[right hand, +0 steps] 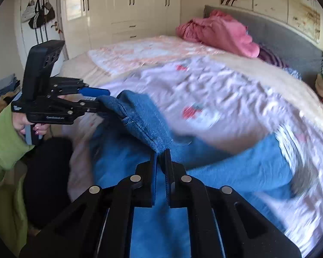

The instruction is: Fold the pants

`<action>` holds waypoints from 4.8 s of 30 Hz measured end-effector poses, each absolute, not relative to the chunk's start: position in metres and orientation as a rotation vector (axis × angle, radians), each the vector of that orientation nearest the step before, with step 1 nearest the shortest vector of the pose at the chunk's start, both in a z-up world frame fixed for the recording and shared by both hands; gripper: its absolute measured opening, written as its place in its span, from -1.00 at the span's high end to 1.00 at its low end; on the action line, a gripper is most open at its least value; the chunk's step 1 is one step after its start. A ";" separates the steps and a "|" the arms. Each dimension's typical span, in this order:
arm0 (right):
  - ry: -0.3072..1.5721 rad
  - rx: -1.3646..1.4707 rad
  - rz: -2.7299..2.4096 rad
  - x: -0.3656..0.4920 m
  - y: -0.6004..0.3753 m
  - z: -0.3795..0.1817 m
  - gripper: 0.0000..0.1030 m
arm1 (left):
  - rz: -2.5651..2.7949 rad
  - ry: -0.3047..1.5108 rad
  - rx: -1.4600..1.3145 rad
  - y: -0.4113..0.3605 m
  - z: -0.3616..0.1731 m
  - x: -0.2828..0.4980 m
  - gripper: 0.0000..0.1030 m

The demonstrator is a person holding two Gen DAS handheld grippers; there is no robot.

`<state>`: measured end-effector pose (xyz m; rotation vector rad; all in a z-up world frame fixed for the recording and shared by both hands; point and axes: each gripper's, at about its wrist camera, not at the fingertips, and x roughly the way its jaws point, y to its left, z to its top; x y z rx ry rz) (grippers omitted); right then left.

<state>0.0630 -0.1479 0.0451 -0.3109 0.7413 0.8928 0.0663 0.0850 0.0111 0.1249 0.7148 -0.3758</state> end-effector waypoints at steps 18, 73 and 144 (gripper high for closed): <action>0.888 -0.296 0.906 0.015 -0.118 -0.024 0.88 | -0.239 0.877 0.045 0.099 -0.025 0.044 0.24; 0.863 0.014 0.622 0.144 -0.216 0.042 -0.25 | -0.480 0.802 -0.002 -0.001 0.032 0.036 -0.46; 0.839 0.514 0.251 0.035 -0.426 0.037 0.80 | -0.770 0.922 0.053 -0.105 -0.013 0.060 1.00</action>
